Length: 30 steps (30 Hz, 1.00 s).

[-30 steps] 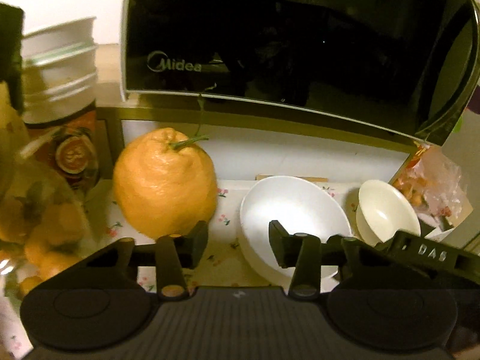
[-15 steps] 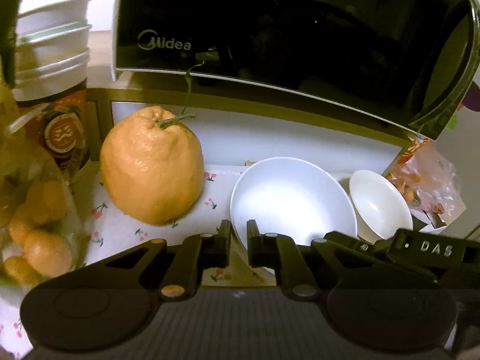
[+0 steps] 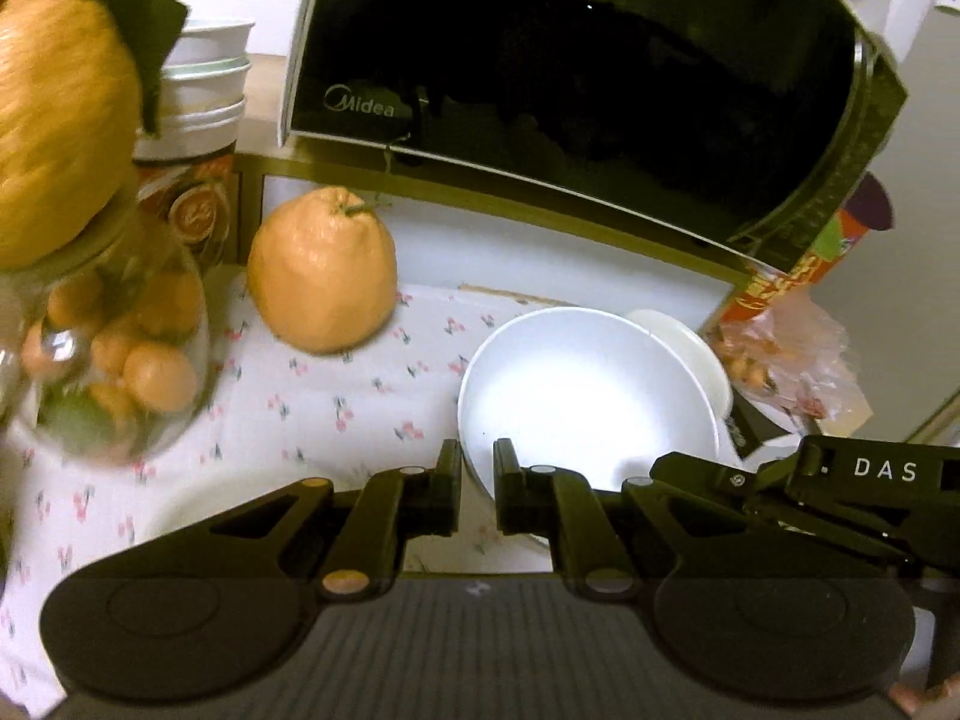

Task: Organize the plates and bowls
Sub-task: 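Lift the white bowl with both grippers and carry it beside the plate stack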

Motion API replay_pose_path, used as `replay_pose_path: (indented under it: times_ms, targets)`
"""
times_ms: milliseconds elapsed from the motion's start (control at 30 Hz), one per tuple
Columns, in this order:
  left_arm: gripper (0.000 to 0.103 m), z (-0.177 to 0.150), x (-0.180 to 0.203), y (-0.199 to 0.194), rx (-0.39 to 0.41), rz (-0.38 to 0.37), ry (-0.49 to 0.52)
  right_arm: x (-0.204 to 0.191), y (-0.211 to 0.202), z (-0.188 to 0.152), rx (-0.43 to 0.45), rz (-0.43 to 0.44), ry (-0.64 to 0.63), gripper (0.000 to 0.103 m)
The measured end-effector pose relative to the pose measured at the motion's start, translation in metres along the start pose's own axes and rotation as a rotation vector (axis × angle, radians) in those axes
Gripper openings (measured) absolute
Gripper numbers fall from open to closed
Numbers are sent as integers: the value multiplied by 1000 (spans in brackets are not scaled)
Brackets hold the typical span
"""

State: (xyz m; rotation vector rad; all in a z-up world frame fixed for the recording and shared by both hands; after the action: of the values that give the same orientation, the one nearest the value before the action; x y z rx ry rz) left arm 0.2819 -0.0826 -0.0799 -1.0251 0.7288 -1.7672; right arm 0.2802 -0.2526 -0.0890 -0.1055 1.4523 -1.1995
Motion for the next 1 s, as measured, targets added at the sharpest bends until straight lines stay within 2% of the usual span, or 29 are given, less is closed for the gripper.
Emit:
replay_pose_path:
  times_ms: [267, 400, 467, 533, 833, 1000]
  targets:
    - [9, -42, 9, -16, -52, -82, -47, 11, -37, -38, -31, -79, -1, 23]
    - [10, -57, 16, -19, -79, -128, -40, 23, -49, -52, -23, -103, 0, 24]
    - [10, -62, 23, -17, -100, -140, -20, 32, -54, -60, -11, -122, -11, 24]
    - [10, -69, 33, -18, -102, -143, 27, 42, -56, -66, -37, -164, 1, 24]
    - [12, -93, 54, -8, -172, -177, 98, 76, -74, -71, -76, -154, 63, 25]
    - [13, -107, 67, -4, -206, -185, 148, 92, -78, -77, -97, -209, 75, 25]
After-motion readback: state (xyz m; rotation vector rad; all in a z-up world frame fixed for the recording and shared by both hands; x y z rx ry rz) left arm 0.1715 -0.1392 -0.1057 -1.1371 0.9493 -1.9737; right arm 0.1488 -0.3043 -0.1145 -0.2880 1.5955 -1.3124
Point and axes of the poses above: each gripper's, at about its wrist camera, not at the fingertips, and y roughly the way its jaws point, x to its right, z to its top, the point moved 8 cm from there along y, roughly the way its jaws point, and after that the axes turned 13 degrees about -x, right-handed, at the moved point
